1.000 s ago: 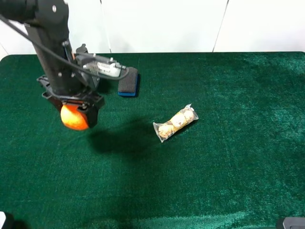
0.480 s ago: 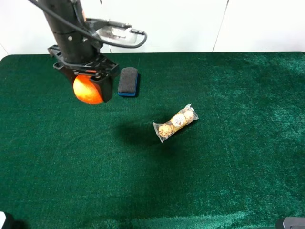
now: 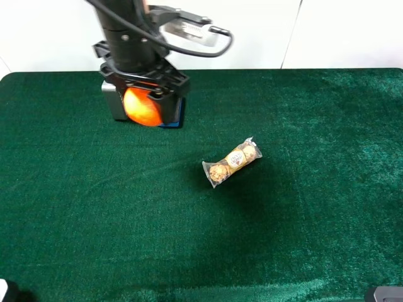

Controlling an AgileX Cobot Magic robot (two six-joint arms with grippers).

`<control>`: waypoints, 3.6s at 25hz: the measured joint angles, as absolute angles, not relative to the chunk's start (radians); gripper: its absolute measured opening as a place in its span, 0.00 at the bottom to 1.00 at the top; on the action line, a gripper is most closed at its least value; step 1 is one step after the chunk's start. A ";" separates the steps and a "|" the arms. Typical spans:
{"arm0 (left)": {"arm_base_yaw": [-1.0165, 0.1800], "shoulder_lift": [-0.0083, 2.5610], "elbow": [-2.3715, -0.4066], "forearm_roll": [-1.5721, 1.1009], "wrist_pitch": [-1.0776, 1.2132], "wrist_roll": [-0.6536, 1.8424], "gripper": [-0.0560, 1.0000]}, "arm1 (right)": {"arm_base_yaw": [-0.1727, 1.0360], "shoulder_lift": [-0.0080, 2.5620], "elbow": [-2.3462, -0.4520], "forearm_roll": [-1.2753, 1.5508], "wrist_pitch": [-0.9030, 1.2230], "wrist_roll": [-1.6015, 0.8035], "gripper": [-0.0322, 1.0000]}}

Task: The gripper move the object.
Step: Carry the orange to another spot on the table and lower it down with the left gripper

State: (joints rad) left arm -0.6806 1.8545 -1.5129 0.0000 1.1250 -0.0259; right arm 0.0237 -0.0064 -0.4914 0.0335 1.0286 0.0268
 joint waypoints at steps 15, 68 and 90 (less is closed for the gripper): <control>-0.873 2.043 -1.716 0.010 1.143 -0.033 0.77 | 0.024 -0.006 -0.491 0.033 1.029 0.027 0.70; -1.079 2.341 -1.762 -0.006 0.814 -0.053 0.77 | 0.024 -0.008 -0.491 0.033 1.029 0.027 0.70; -1.083 2.334 -1.762 -0.008 0.807 -0.068 0.97 | 0.024 -0.008 -0.491 0.033 1.029 0.027 0.70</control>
State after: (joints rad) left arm -1.0829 2.3343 -1.7616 -0.0078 0.8074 -0.0680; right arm 0.0237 -0.0075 -0.4914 0.0335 1.0286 0.0268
